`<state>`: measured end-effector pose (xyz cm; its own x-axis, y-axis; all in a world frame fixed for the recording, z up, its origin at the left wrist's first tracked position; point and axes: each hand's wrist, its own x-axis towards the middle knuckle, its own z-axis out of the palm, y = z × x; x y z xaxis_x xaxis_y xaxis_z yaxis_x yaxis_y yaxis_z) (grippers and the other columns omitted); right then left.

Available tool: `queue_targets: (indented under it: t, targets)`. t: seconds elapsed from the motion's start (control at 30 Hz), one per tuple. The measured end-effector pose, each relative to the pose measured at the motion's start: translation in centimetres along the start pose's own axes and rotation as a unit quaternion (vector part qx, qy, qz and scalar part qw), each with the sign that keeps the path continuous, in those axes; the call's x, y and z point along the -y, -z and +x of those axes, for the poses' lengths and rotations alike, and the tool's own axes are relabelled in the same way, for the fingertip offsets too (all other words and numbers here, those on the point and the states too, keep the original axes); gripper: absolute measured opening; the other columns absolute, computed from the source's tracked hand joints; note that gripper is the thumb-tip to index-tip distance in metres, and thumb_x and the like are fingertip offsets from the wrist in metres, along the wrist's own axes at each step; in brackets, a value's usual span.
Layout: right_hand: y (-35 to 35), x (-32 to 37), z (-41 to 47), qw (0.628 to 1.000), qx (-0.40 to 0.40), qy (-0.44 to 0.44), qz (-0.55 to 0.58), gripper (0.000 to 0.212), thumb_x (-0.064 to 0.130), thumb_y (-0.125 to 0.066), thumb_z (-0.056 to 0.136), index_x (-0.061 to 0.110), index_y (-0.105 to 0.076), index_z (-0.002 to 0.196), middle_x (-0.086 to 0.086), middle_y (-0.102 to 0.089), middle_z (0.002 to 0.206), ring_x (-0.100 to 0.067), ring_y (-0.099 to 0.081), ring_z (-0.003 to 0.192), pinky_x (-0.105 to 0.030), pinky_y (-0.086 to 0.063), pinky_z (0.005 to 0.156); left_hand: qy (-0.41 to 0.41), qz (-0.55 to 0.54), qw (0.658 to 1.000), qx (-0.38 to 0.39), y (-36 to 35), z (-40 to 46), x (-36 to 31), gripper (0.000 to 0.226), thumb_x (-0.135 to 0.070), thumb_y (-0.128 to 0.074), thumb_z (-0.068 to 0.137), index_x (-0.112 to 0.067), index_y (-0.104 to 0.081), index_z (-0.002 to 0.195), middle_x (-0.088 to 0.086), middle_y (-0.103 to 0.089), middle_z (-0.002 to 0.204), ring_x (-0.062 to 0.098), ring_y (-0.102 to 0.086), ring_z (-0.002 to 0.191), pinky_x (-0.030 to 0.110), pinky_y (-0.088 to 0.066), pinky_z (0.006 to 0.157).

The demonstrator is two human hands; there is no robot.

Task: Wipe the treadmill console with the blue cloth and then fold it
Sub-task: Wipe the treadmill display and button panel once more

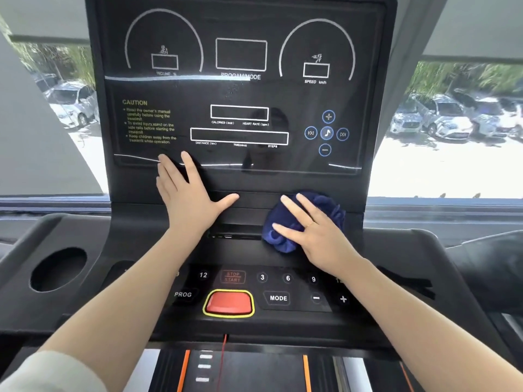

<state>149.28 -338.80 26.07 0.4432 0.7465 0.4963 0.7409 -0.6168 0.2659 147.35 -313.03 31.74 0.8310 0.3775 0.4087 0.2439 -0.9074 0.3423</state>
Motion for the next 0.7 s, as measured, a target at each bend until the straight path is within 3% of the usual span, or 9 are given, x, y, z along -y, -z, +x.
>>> queue_targets:
  t: [0.13,0.2,0.33,0.43,0.53,0.7]
  targets:
    - [0.7,-1.0,-0.5,0.990,-0.097,-0.095,-0.042,0.047,0.001,-0.051,0.078,0.028,-0.069,0.112,-0.006,-0.042,0.134,-0.033,-0.050,0.100,-0.043,-0.043,0.078,-0.009,0.006,1.000,0.006,-0.1,0.0,0.6,0.120,-0.071,-0.060,0.067,-0.008,0.003,0.148,0.031,0.009,0.150,0.041,0.005,0.141,0.049,-0.001,0.113]
    - [1.0,-2.5,-2.2,0.983,-0.106,-0.148,-0.037,0.048,0.001,-0.050,0.079,0.027,-0.067,0.115,-0.010,-0.041,0.125,-0.033,-0.051,0.086,-0.044,-0.048,0.070,-0.017,-0.006,1.000,0.001,-0.2,-0.1,0.8,0.118,-0.069,-0.061,0.069,-0.008,0.002,0.148,0.031,0.009,0.151,0.041,0.004,0.141,0.048,-0.002,0.114]
    - [1.3,-2.3,-2.4,0.975,-0.096,-0.199,-0.035,0.046,0.003,-0.047,0.078,0.021,-0.069,0.114,-0.010,-0.040,0.122,-0.032,-0.045,0.092,-0.043,-0.050,0.074,-0.024,-0.019,1.000,0.003,-0.2,-0.1,0.9,0.115,-0.070,-0.058,0.070,-0.007,0.000,0.148,0.031,0.006,0.150,0.042,0.002,0.141,0.047,-0.004,0.114]
    - [0.6,-0.4,-0.4,0.974,-0.118,-0.191,-0.030,0.048,-0.006,-0.053,0.072,0.015,-0.069,0.113,-0.009,-0.043,0.121,-0.030,-0.044,0.093,-0.039,-0.043,0.079,-0.043,-0.044,0.998,-0.008,0.0,-0.1,1.7,0.097,-0.070,-0.036,0.079,-0.007,-0.010,0.148,0.030,0.000,0.151,0.043,-0.005,0.140,0.049,-0.008,0.113]
    - [-0.3,0.9,0.6,0.964,-0.146,-0.219,-0.037,0.045,-0.007,-0.056,0.075,0.010,-0.064,0.115,-0.008,-0.043,0.123,-0.031,-0.042,0.096,-0.038,-0.038,0.084,-0.069,-0.087,0.994,-0.023,0.6,0.0,3.6,0.077,-0.052,-0.021,0.087,-0.003,-0.017,0.146,0.024,-0.011,0.153,0.040,-0.017,0.138,0.045,-0.012,0.113]
    - [-0.7,2.5,1.3,0.958,-0.150,-0.241,-0.024,0.037,-0.001,-0.052,0.077,0.010,-0.071,0.107,-0.010,-0.041,0.122,-0.033,-0.041,0.097,-0.041,-0.051,0.070,-0.130,-0.129,0.983,-0.032,1.3,0.2,6.2,0.058,-0.023,-0.030,0.092,-0.001,-0.022,0.145,0.017,-0.021,0.152,0.031,-0.025,0.138,0.027,-0.011,0.110]
